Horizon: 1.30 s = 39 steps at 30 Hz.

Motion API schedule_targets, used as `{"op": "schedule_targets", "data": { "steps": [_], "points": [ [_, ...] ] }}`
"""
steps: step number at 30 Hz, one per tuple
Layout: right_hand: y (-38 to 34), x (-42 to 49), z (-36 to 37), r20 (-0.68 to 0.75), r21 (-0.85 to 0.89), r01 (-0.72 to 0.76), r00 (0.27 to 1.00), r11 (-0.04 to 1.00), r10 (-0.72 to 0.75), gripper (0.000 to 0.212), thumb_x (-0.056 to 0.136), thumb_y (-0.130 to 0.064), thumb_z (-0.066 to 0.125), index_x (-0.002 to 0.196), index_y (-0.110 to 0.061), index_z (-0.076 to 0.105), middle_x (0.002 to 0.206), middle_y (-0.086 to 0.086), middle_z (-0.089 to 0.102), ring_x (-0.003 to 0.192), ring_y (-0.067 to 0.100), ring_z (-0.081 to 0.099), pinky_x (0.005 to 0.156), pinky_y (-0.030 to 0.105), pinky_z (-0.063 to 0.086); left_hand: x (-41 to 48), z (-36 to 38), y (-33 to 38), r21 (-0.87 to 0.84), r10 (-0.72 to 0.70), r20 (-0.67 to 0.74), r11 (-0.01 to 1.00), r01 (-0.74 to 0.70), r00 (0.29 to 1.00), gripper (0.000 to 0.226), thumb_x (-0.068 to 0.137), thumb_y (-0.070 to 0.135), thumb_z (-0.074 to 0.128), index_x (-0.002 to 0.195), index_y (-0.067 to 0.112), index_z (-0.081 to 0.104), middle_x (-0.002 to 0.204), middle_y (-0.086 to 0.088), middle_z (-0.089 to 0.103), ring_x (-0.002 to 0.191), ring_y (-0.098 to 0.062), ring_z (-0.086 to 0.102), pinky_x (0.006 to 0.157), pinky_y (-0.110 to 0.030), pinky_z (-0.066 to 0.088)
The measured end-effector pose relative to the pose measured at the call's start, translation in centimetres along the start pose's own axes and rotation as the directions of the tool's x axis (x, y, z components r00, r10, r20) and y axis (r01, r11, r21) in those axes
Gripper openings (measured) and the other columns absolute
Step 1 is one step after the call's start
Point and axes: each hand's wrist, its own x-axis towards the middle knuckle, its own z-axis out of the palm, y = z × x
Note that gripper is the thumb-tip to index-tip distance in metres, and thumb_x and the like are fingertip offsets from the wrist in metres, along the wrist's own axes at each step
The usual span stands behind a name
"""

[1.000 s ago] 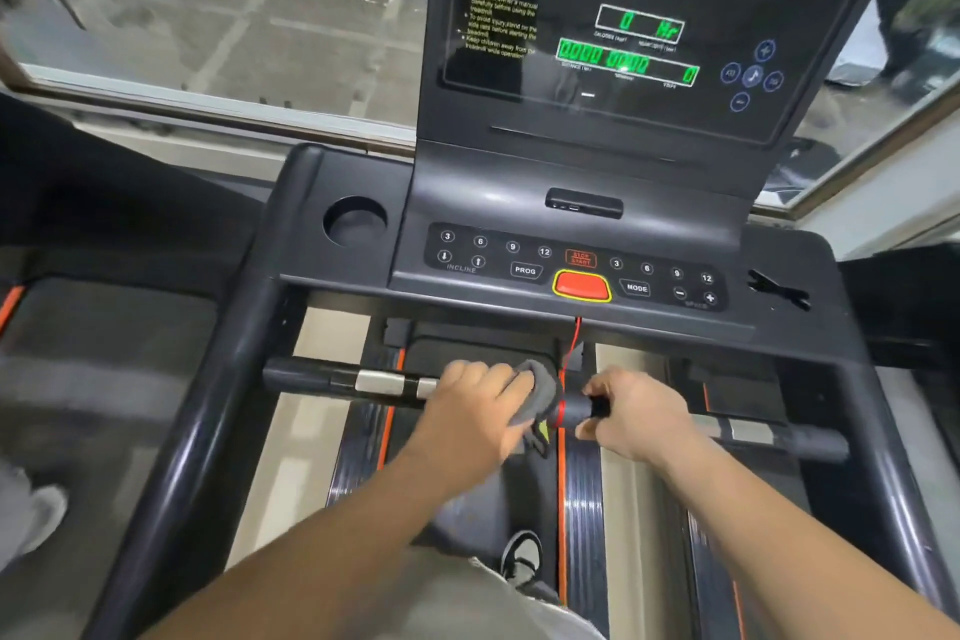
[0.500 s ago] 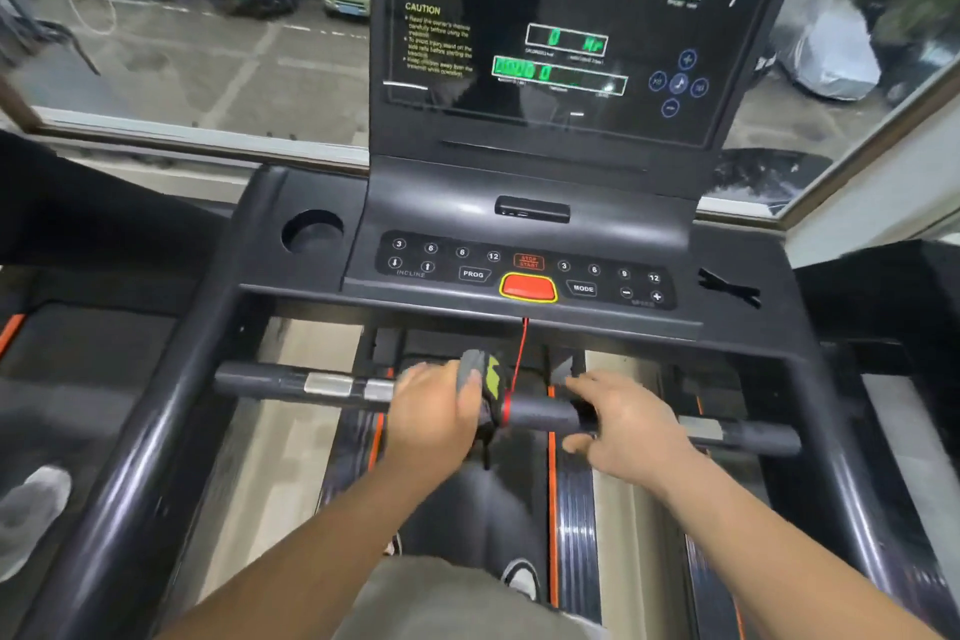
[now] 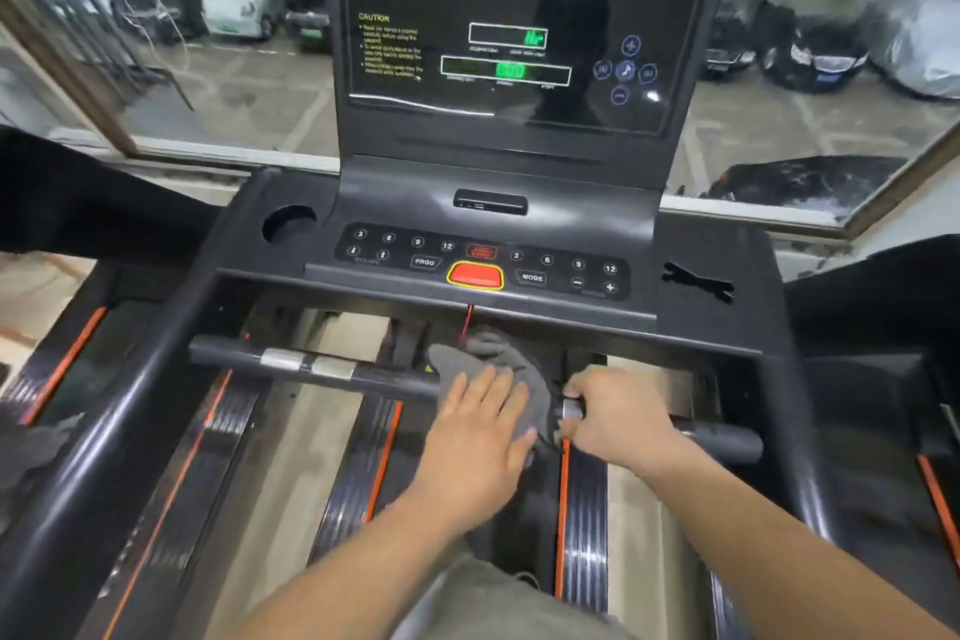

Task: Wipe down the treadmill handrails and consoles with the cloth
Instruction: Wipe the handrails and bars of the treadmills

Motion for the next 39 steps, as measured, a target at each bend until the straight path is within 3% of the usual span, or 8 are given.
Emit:
{"op": "schedule_targets", "data": {
  "steps": [6, 11, 17, 20, 24, 29, 36, 39],
  "points": [
    [0.8, -0.2, 1.2, -0.066, 0.04, 0.06, 0.996, 0.997, -0.057, 0.025, 0.083, -0.043, 0.069, 0.104, -0.028, 0.07, 0.1, -0.006, 0.061, 0.101, 0.02, 0.062, 0.081, 0.035, 0.055, 4.6, 0.3, 0.4, 0.209, -0.004, 0.137, 0.978, -0.025, 0.991, 0.04, 0.101, 0.045, 0.036, 0.113, 0.018, 0.064, 0.101, -0.006, 0.067, 0.095, -0.031, 0.061, 0.088, -0.045, 0.046],
    [0.2, 0.2, 1.1, -0.039, 0.047, 0.037, 0.999, 0.998, -0.035, 0.016, 0.086, -0.04, 0.063, 0.084, -0.027, 0.054, 0.09, -0.007, 0.05, 0.094, 0.018, 0.059, 0.071, 0.032, 0.052, 11.3, -1.7, 0.9, 0.101, -0.16, 0.537, 0.987, 0.126, 0.828, 0.053, 0.103, 0.047, 0.026, 0.117, 0.016, 0.066, 0.127, -0.011, 0.067, 0.119, -0.033, 0.061, 0.093, -0.04, 0.044],
    [0.1, 0.5, 0.9, -0.005, 0.018, 0.035, 0.999, 0.999, -0.035, 0.014, 0.084, -0.034, 0.062, 0.082, -0.029, 0.049, 0.091, -0.008, 0.046, 0.097, 0.02, 0.055, 0.066, 0.03, 0.038, 2.6, 1.3, 1.0, 0.159, 0.008, 0.186, 0.987, -0.039, 0.983, 0.037, 0.089, 0.033, 0.059, 0.119, 0.011, 0.061, 0.113, -0.011, 0.062, 0.106, -0.035, 0.058, 0.099, -0.049, 0.046],
    [0.4, 0.9, 1.1, 0.017, 0.024, 0.039, 0.999, 0.999, -0.04, 0.014, 0.079, -0.028, 0.059, 0.075, -0.028, 0.046, 0.088, -0.008, 0.045, 0.094, 0.02, 0.055, 0.064, 0.03, 0.04, 0.9, 2.9, -0.5, 0.162, 0.074, 0.148, 0.982, -0.097, 0.986, 0.067, 0.078, 0.028, 0.067, 0.139, 0.007, 0.05, 0.135, -0.012, 0.054, 0.125, -0.037, 0.049, 0.114, -0.053, 0.036],
    [0.5, 0.9, 1.3, -0.007, 0.018, 0.039, 0.999, 0.999, -0.038, 0.015, 0.084, -0.035, 0.059, 0.079, -0.027, 0.047, 0.092, -0.008, 0.048, 0.097, 0.019, 0.055, 0.067, 0.031, 0.043, 4.8, 1.5, 0.7, 0.217, 0.031, 0.153, 0.974, -0.064, 0.988, 0.036, 0.099, 0.041, 0.045, 0.117, 0.015, 0.061, 0.103, -0.006, 0.064, 0.095, -0.03, 0.06, 0.09, -0.043, 0.044],
    [0.5, 0.4, 1.7, -0.074, 0.058, 0.072, 0.995, 0.996, -0.068, 0.005, 0.078, -0.033, 0.054, 0.079, -0.03, 0.051, 0.09, -0.009, 0.054, 0.093, 0.02, 0.061, 0.071, 0.034, 0.056, 9.4, -0.4, 1.7, 0.174, -0.176, 0.355, 0.977, 0.12, 0.918, 0.043, 0.107, 0.043, 0.028, 0.117, 0.015, 0.059, 0.117, -0.011, 0.069, 0.11, -0.035, 0.064, 0.088, -0.043, 0.044],
    [0.3, -0.1, 1.6, -0.107, 0.028, 0.067, 0.992, 0.997, -0.064, 0.012, 0.083, -0.027, 0.061, 0.095, -0.027, 0.063, 0.097, -0.008, 0.054, 0.1, 0.018, 0.057, 0.071, 0.031, 0.05, 0.2, 3.0, -1.2, 0.123, 0.151, 0.074, 0.98, -0.159, 0.986, 0.058, 0.084, 0.031, 0.059, 0.139, 0.012, 0.056, 0.141, -0.009, 0.055, 0.133, -0.032, 0.049, 0.115, -0.051, 0.035],
    [0.1, 0.0, 1.3, -0.095, 0.029, 0.053, 0.994, 0.998, -0.05, 0.011, 0.087, -0.036, 0.064, 0.092, -0.028, 0.058, 0.095, -0.009, 0.051, 0.102, 0.018, 0.056, 0.071, 0.031, 0.044, 3.2, 1.5, -0.8, 0.108, 0.117, 0.132, 0.985, -0.131, 0.984, 0.036, 0.098, 0.036, 0.047, 0.126, 0.016, 0.06, 0.121, -0.007, 0.063, 0.114, -0.031, 0.058, 0.101, -0.045, 0.043]
  ]
}}
